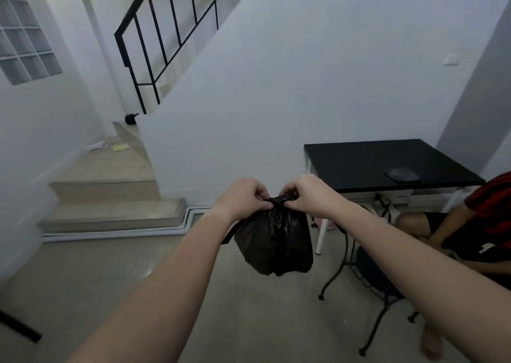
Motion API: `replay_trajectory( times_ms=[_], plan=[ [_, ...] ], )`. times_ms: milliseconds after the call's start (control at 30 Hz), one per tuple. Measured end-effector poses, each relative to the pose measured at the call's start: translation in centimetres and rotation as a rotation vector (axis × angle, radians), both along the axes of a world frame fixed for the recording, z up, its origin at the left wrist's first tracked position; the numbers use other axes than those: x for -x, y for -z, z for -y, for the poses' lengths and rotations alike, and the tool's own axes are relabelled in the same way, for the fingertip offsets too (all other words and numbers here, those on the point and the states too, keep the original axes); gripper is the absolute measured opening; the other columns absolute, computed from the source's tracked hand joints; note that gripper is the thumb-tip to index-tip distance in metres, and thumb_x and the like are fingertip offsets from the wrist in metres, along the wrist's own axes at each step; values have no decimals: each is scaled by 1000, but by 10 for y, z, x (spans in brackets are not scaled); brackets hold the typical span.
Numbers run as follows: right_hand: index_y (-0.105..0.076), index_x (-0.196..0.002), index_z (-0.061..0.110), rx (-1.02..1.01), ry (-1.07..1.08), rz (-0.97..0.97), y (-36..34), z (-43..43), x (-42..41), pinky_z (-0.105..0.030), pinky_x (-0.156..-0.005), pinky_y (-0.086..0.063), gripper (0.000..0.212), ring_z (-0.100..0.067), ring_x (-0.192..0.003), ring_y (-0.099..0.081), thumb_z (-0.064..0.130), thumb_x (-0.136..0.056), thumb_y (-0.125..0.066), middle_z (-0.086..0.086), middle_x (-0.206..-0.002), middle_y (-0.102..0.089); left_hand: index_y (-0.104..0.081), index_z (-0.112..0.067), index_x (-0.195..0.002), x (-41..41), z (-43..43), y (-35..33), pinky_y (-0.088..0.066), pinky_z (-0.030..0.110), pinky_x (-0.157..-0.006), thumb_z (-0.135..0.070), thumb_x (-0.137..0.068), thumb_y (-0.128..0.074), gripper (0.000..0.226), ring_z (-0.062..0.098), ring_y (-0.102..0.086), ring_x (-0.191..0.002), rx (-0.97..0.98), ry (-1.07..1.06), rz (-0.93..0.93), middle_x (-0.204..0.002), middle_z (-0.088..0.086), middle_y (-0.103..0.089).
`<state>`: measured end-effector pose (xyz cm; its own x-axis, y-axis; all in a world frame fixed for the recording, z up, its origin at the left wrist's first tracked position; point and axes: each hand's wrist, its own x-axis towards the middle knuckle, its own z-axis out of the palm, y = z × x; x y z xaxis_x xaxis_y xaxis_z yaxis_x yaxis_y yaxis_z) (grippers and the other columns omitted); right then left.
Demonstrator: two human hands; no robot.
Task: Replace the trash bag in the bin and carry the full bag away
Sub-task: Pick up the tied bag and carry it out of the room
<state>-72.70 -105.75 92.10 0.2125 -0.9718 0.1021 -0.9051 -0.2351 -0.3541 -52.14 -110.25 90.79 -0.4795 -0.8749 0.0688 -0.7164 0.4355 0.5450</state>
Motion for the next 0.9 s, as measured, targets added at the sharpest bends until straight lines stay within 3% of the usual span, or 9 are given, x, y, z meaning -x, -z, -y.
replay_trajectory(
  times_ms=[300, 533, 900],
  plan=[
    [-79, -103, 27, 4, -23, 11, -4, 148, -44, -38, -84, -57, 21, -16, -90, -71, 24, -84, -74, 3, -94, -78, -78, -28, -83, -48, 138, -5, -45, 18, -66, -30, -82, -85, 7, 6, -67, -75, 17, -43, -36, -77, -10, -72],
    [-80, -104, 27, 25, -76, 6, -1, 249, -56, -32, -78, -54, 21, -15, -87, -69, 22, -84, -75, 3, -92, -77, -81, -22, -87, -65, 226, -2, -45, 16, -67, -30, -82, -84, 9, 6, -67, -78, 51, -85, -35, -77, -10, -72],
    [-80, -102, 22, -12, -226, 39, 19, 428, -45, -24, -68, -45, 21, -10, -81, -63, 20, -82, -74, 9, -84, -71, -80, -24, -83, -57, 378, 16, -51, 25, -71, -30, -80, -83, 7, 8, -68, -78, 30, -207, -9, -76, -10, -73]
  ],
)
